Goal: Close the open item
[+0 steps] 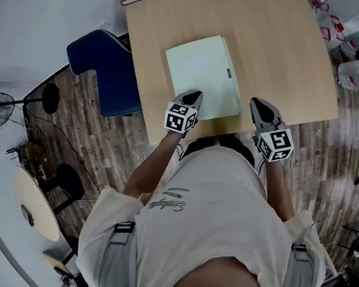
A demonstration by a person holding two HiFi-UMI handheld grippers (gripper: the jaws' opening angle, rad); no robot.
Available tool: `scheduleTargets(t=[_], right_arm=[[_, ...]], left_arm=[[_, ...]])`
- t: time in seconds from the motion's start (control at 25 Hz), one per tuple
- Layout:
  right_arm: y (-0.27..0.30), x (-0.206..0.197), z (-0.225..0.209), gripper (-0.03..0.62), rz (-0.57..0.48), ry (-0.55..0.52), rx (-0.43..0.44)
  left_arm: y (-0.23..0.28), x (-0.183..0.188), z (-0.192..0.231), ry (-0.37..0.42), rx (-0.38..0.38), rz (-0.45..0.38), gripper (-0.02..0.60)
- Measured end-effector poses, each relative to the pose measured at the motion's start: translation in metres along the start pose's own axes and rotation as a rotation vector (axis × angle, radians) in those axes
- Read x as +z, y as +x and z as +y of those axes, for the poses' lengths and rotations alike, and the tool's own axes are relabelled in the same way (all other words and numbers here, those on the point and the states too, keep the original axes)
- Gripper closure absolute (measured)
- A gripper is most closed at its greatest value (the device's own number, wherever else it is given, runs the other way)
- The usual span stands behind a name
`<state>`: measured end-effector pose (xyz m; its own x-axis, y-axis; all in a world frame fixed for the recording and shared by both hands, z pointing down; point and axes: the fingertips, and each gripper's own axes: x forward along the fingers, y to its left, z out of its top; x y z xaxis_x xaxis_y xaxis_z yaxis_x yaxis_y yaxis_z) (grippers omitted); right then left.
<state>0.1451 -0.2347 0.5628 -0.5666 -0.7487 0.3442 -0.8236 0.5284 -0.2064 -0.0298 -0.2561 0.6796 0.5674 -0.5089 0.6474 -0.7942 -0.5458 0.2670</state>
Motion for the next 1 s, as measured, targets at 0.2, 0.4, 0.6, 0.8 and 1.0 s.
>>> scheduleTargets(t=[0.2, 0.4, 0.6, 0.8, 1.0], right_arm=[[-0.005, -0.006, -0.003, 0.599, 0.019, -0.001, -0.010], [-0.007, -0.010, -0.005, 0.599, 0.029, 0.010, -0.013], [-0.010, -0.013, -0.005, 0.599, 0.037, 0.018, -0.014], [-0.014, -0.019, -0.006, 0.599, 0.045, 0.025, -0.023], [-0.019, -0.025, -0.008, 0.599, 0.051, 0.032, -0.033]], left_arm=[[0.008, -0.003, -0.002, 0.016, 0.000, 0.019, 0.566], [0.012, -0.005, -0.003, 0.044, 0.003, 0.038, 0.566], [0.015, -0.005, -0.005, 0.057, 0.007, 0.047, 0.566], [0.021, -0.010, -0.009, 0.108, 0.013, 0.074, 0.566], [0.027, -0.015, -0.012, 0.163, 0.037, 0.102, 0.566]])
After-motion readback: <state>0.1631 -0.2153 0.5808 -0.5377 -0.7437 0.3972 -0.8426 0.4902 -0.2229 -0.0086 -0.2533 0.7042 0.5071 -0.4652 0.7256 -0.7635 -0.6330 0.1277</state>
